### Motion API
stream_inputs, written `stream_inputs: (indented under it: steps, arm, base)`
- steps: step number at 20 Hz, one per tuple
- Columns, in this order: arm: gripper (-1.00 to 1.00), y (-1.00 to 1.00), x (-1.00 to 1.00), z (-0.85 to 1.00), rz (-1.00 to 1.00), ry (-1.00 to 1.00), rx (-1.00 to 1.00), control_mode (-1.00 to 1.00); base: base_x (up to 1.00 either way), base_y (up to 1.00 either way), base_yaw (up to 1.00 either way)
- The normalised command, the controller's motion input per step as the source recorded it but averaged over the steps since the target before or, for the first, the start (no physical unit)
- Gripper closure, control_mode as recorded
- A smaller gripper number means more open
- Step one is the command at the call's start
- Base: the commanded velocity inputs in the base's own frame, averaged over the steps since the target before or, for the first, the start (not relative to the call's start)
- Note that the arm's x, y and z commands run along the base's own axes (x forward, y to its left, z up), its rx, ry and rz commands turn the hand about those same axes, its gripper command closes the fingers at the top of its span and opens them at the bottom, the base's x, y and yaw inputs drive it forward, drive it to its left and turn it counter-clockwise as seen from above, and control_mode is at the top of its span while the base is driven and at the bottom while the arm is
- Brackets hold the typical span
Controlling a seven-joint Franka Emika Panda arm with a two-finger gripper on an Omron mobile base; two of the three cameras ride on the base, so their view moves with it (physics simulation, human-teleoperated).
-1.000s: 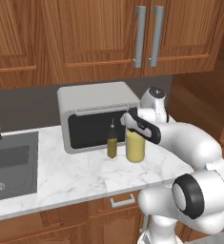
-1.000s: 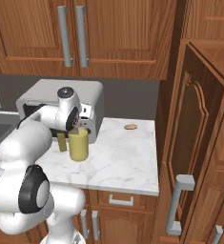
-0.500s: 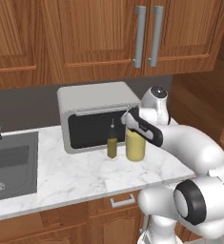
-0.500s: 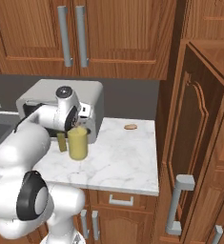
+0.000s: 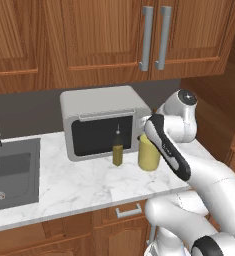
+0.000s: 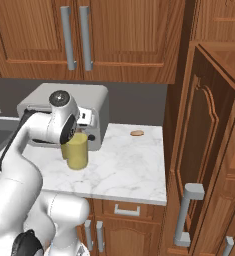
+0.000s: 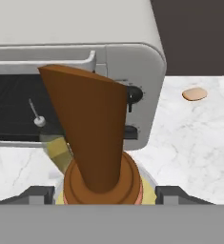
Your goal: Pick the oil and vinegar bottle and oil and vinegar bottle from the counter and place them in the cabinet.
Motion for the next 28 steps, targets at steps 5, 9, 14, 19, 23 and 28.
stream_inputs:
  steps: [5,9,14,19,23,28]
  arm:
    - [1.0,-0.17,-0.88,0.6,0.04,-0.03,0.01,-1.0]
    - [1.0,-0.13,-0.91,0.64,0.05,-0.05,0.01,-1.0]
    - [1.0,0.0,-0.77,0.58,0.05,-0.14,0.0,-1.0]
    - [1.0,0.0,-0.6,0.44,0.03,-0.29,0.01,-1.0]
    - [1.0,0.0,-0.1,0.08,0.0,-0.1,0.0,-1.0]
    - [1.0,0.0,-0.12,0.0,0.0,0.0,0.0,-1.0]
  base:
    - [0.0,0.0,0.0]
    - [0.0,0.0,0.0]
    - [0.0,0.0,0.0]
    - [0.0,0.0,0.0]
    - [0.0,0.0,0.0]
    - [0.0,0.0,0.0]
